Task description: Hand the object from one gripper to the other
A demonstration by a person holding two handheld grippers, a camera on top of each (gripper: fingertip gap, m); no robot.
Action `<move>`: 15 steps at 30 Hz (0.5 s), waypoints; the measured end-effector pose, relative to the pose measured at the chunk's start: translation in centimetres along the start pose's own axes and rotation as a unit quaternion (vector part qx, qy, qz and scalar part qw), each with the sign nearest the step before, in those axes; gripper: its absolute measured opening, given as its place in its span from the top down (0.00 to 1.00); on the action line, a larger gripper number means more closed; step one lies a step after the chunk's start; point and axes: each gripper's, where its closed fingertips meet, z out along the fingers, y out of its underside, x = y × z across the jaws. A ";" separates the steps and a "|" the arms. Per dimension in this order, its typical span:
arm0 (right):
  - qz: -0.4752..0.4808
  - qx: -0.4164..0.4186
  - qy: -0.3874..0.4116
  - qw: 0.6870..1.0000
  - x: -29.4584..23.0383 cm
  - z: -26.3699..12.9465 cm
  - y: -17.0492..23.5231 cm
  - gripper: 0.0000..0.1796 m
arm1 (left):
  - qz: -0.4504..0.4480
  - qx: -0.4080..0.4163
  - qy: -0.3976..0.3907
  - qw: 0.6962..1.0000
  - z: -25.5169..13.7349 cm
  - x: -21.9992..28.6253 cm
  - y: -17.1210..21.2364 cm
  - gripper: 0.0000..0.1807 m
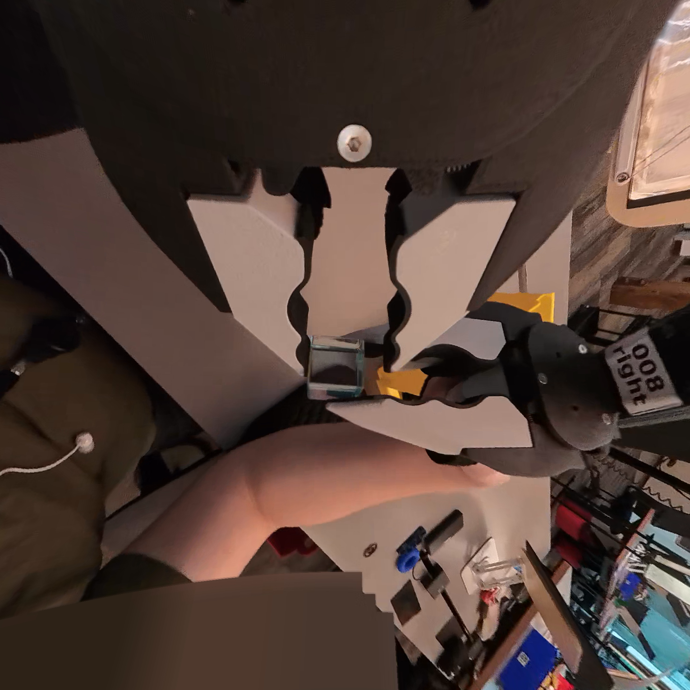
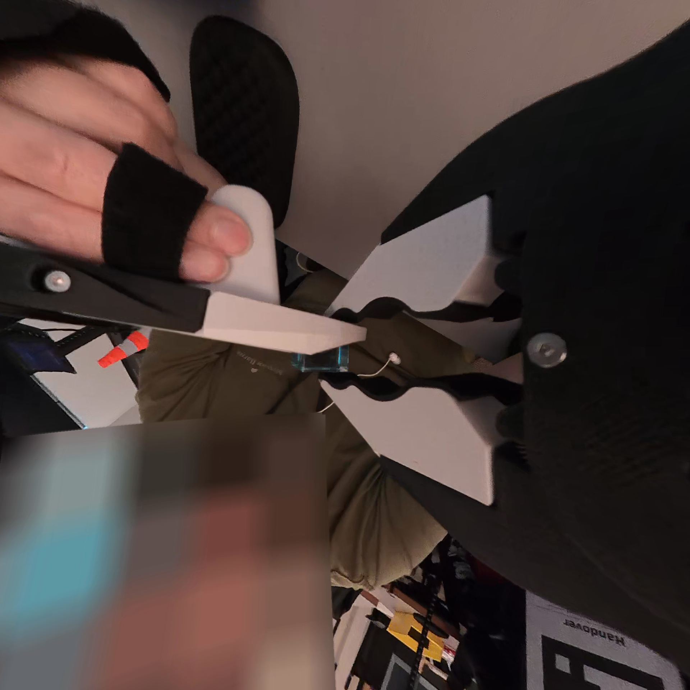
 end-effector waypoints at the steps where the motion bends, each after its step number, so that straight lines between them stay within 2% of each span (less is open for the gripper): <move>1: 0.002 -0.005 0.000 1.000 0.1 0.1 0.1 0.87 | 0.009 -0.003 0.007 1.000 0.1 0.3 0.1 0.82; 2: 0.002 -0.002 -0.002 1.000 0.1 0.0 0.0 0.87 | 0.019 -0.004 0.010 1.000 0.1 0.5 0.0 0.86; 6: -0.053 0.042 0.047 0.997 0.6 -1.3 -1.3 0.84 | 0.040 -0.025 -0.057 0.997 -0.7 -1.4 0.3 0.86; 10: -0.163 0.139 0.136 0.967 0.6 -3.9 -4.7 0.69 | 0.038 -0.002 -0.169 0.985 -3.4 -5.0 -0.4 0.86; 13: -0.227 0.245 0.236 0.912 0.8 -7.1 -8.9 0.60 | 0.038 0.026 -0.316 0.948 -7.1 -9.1 -1.4 0.86; 15: -0.291 0.310 0.327 0.844 0.4 -9.5 -11.8 0.54 | 0.038 0.004 -0.416 0.909 -9.9 -11.6 -0.9 0.86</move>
